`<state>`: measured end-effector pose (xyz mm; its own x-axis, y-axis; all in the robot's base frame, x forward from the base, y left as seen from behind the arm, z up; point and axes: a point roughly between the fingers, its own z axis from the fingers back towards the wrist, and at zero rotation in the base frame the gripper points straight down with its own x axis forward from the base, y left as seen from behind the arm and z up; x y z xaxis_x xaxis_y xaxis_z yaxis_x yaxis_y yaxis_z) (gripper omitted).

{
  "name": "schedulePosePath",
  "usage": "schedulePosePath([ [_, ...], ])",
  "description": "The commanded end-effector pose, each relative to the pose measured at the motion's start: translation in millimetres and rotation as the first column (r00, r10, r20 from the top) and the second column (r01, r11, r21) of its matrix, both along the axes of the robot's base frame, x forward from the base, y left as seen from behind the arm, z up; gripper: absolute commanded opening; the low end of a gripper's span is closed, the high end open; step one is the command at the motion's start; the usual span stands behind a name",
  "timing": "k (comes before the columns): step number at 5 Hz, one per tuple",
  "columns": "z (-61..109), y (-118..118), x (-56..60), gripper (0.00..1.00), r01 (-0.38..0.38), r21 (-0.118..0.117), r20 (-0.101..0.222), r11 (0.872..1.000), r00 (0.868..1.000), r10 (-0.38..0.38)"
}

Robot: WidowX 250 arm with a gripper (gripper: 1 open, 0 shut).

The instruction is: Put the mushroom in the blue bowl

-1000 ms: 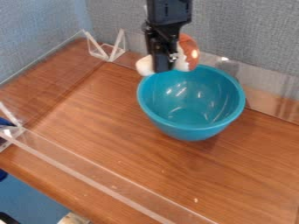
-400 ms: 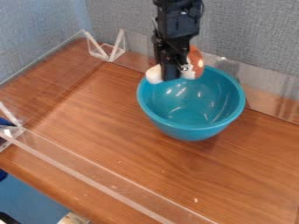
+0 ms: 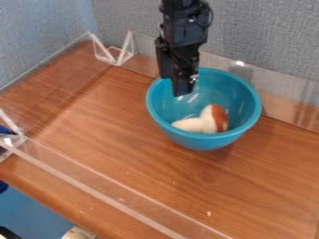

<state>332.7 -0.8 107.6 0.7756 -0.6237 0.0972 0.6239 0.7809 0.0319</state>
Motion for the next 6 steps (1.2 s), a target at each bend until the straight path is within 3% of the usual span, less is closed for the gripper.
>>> schedulePosePath([
  [1,6.6,5.7,9.4,1.0,0.085,0.004,0.039,0.996,0.996,-0.085],
  [2,1.3,6.8,14.4,1.0,0.182,0.005,0.037,0.983,0.983,-0.182],
  [4,-37.9,-5.0,36.3,1.0,0.087,-0.001,0.014,0.996,0.996,-0.087],
  [6,-47.3,-13.0,24.2,1.0,0.067,-0.002,-0.005,0.998,0.998,-0.067],
])
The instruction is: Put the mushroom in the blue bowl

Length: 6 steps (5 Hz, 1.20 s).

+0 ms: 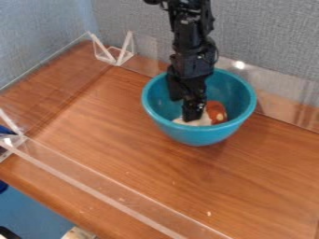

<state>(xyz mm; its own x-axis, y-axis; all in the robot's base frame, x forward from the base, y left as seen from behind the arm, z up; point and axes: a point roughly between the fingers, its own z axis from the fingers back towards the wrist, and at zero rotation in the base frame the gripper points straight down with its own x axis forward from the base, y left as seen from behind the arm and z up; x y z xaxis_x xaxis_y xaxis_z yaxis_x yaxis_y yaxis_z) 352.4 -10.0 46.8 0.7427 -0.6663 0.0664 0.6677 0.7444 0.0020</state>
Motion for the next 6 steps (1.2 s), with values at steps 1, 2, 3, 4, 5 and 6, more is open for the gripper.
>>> schedulePosePath([
  [1,16.2,-8.0,-8.4,0.0,0.022,0.0,0.034,1.0,0.999,-0.022],
  [2,28.7,-4.0,-24.1,0.0,-0.06,-0.003,0.034,0.998,0.998,0.06],
  [3,40.9,-0.1,-39.8,0.0,-0.142,-0.005,0.033,0.99,0.989,0.142],
  [4,54.0,3.5,-54.6,0.0,-0.22,-0.009,0.034,0.975,0.975,0.22],
  [5,61.3,12.5,-55.3,0.0,-0.237,-0.014,0.037,0.972,0.971,0.237],
  [6,65.7,22.0,-56.6,0.0,-0.258,-0.018,0.037,0.966,0.965,0.259],
])
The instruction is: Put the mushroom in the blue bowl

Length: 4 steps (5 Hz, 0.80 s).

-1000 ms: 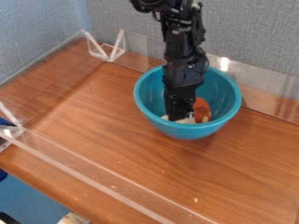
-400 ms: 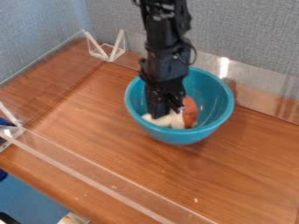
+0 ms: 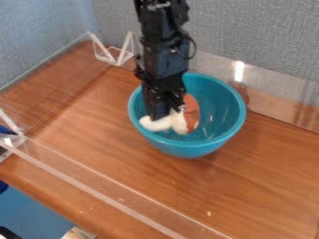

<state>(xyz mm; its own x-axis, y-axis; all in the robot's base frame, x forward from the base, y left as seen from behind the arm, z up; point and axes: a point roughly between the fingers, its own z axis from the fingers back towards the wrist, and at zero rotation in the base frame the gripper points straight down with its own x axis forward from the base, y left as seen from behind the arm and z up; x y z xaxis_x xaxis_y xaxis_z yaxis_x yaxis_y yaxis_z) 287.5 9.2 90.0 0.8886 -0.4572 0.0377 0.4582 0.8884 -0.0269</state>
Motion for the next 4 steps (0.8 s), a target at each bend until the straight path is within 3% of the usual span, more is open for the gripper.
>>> schedulePosePath([
  [1,27.0,3.2,13.2,0.0,-0.008,0.001,0.079,1.0,0.997,0.008],
  [2,35.5,4.6,17.9,0.0,-0.011,0.0,0.083,1.0,0.996,0.011],
  [4,43.4,15.0,43.8,0.0,-0.02,-0.004,0.1,1.0,0.995,0.021],
])
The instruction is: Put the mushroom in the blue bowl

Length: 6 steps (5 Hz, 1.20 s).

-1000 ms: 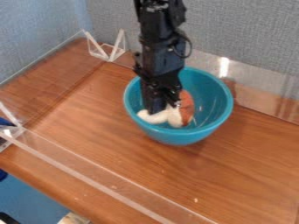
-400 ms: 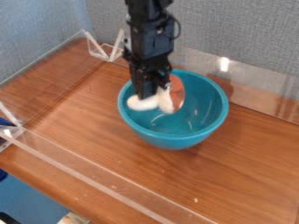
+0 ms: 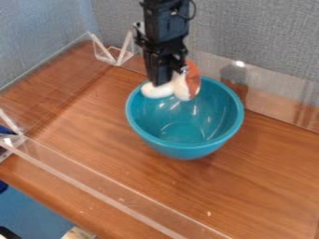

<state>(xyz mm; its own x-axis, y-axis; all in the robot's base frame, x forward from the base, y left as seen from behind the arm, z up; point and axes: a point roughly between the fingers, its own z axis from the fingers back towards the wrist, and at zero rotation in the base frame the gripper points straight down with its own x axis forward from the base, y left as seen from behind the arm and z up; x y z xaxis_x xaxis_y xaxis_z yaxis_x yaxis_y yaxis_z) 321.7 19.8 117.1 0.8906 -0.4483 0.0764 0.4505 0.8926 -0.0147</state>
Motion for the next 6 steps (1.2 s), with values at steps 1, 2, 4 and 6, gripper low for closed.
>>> schedulePosePath([
  [1,16.8,8.5,18.2,0.0,-0.009,0.003,0.067,1.0,0.998,0.009],
  [2,18.2,5.8,21.8,0.0,-0.042,0.004,0.074,0.999,0.996,0.041],
  [4,23.3,2.2,22.0,0.0,-0.084,0.008,0.09,0.996,0.993,0.083],
  [6,37.7,5.0,18.7,0.0,-0.055,0.01,0.105,0.998,0.993,0.054],
])
